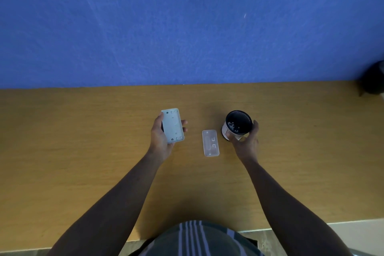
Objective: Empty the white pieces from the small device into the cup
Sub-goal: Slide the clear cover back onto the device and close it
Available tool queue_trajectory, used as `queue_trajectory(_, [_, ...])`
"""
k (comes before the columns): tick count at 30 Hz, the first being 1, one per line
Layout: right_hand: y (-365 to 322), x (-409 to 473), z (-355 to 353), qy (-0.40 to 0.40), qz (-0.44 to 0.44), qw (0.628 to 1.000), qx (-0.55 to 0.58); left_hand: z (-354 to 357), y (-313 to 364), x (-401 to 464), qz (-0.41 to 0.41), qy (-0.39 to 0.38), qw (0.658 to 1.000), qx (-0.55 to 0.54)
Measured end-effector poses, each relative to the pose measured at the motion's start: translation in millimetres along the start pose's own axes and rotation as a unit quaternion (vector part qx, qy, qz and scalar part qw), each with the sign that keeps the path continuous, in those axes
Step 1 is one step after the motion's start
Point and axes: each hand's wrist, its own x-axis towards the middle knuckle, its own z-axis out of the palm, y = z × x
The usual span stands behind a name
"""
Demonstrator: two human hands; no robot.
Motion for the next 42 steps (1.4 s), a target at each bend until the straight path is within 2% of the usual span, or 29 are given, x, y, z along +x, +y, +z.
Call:
queue_trajectory(5, [11,-36,15,0.065,0.037,0.995,-0.062,0,-4,-1,-0.009,-0.002,1.000,-0.011])
queue_trajectory(7, [17,-51,25,0.066,0.045,0.992,-0.097,0,-6,-2,-0.009,-0.002,1.000,-0.011])
queue_trajectory(11, [19,-65,40,0.001,0.070,0.984,-0.163,-2,-10,-5,-0.010,0.009,1.000,-0.004])
queue_trajectory(16, [8,-68,52,-0.058,0.013,0.957,-0.283,-4,-12,-7,-0.021,0.019,1.000,-0.008])
queue_trajectory(20, [-2,-68,58,-0.079,-0.006,0.940,-0.331,-4,-16,-10,-0.026,0.020,0.999,-0.016])
queue_trajectory(24, [-8,-67,61,-0.079,0.015,0.944,-0.321,-4,-19,-12,-0.033,0.023,0.999,-0.027])
queue_trajectory(30, [-17,-62,61,-0.095,0.086,0.979,-0.160,-4,-20,-13,-0.037,0.026,0.998,-0.041])
queue_trajectory(36, [-42,-62,61,-0.059,-0.025,0.994,-0.088,-4,-22,-12,-0.039,0.027,0.998,-0.040])
queue_trajectory(39, [-69,-66,62,-0.037,-0.118,0.991,-0.059,-4,-24,-11,-0.043,0.038,0.997,-0.050])
queue_trajectory(42, [-94,-71,61,-0.015,-0.232,0.971,-0.047,-3,-25,-9,-0.046,0.038,0.997,-0.056])
